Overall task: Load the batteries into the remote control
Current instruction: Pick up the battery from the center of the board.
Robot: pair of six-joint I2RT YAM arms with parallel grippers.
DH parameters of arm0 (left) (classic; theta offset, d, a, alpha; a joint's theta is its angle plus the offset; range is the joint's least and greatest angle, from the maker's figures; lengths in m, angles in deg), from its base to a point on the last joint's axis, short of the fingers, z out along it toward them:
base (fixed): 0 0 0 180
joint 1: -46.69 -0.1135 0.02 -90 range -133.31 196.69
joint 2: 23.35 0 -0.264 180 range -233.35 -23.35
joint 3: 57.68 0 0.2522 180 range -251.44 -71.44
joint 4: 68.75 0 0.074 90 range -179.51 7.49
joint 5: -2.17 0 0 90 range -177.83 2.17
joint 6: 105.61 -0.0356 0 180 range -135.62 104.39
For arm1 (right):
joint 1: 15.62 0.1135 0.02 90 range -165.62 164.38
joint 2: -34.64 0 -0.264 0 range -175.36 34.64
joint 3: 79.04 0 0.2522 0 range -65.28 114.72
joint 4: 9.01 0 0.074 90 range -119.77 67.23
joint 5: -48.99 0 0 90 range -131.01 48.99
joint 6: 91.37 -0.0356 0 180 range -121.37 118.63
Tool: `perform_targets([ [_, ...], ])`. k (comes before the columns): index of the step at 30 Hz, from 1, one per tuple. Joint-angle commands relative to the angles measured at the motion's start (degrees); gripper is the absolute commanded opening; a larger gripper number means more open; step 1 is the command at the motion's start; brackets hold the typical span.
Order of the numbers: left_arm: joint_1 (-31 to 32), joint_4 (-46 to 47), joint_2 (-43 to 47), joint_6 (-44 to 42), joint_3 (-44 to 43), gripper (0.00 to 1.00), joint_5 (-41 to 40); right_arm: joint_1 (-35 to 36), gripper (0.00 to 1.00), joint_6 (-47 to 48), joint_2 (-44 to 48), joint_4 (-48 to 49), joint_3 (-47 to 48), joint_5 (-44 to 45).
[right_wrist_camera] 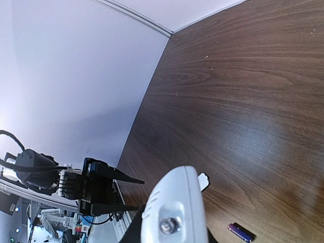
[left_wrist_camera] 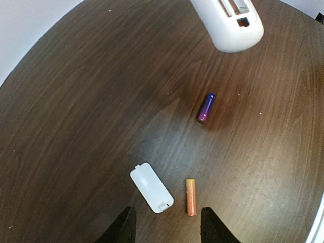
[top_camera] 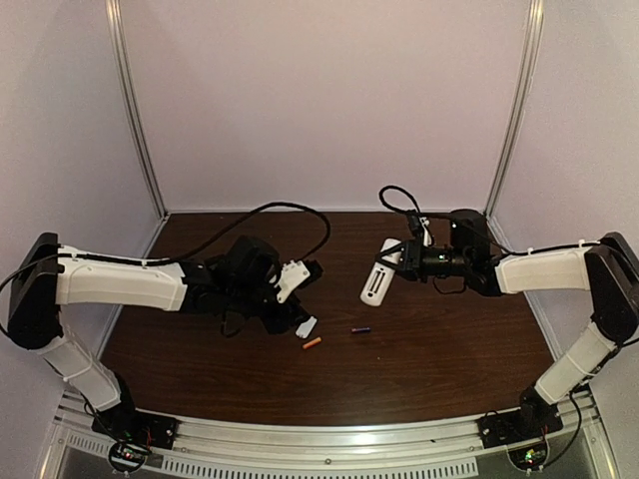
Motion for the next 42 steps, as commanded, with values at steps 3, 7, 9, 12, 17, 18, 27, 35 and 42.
perform_targets([
  [3,0.08,-5.66,-2.08,5.91,0.63,0.42,5.01,0.04,0.0,2.41,5.57,1.7,-4.02,-2.17],
  [7,0.44,-6.06,-3.02,5.65,0.66,0.39,4.8,0.11,0.0,3.06,8.09,3.31,-6.42,-3.52],
  [9,0.88,-6.7,-4.05,5.21,-0.25,0.39,4.44,0.05,0.0,4.71,9.22,1.42,-6.85,-3.24],
  [12,1.59,-7.64,-6.33,4.84,-1.78,0.38,4.26,0.05,0.0,6.39,10.12,-2.52,-6.95,-2.39],
  [17,2.99,-10.17,-10.98,3.61,-4.66,0.35,3.11,-0.14,0.0,6.65,10.26,-6.1,-7.7,-0.56],
  [18,3.1,-10.64,-11.9,3.35,-5.24,0.34,2.81,-0.36,0.0,6.13,9.98,-5.82,-8.01,-0.61],
  [27,3.47,-12.01,-15.85,1.54,-10.11,0.32,-0.87,-0.89,0.0,4.43,9.28,-4.97,-9.45,-0.81],
  [35,3.39,-14.04,-20.03,0.81,-13.51,0.29,-2.2,-1.81,0.0,3.82,9.62,-4.73,-10.3,-1.06],
  [42,3.38,-15.21,-21.43,0.94,-13.19,0.24,-1.91,-2.58,0.0,3.52,9.01,-4.62,-10.45,-1.6],
])
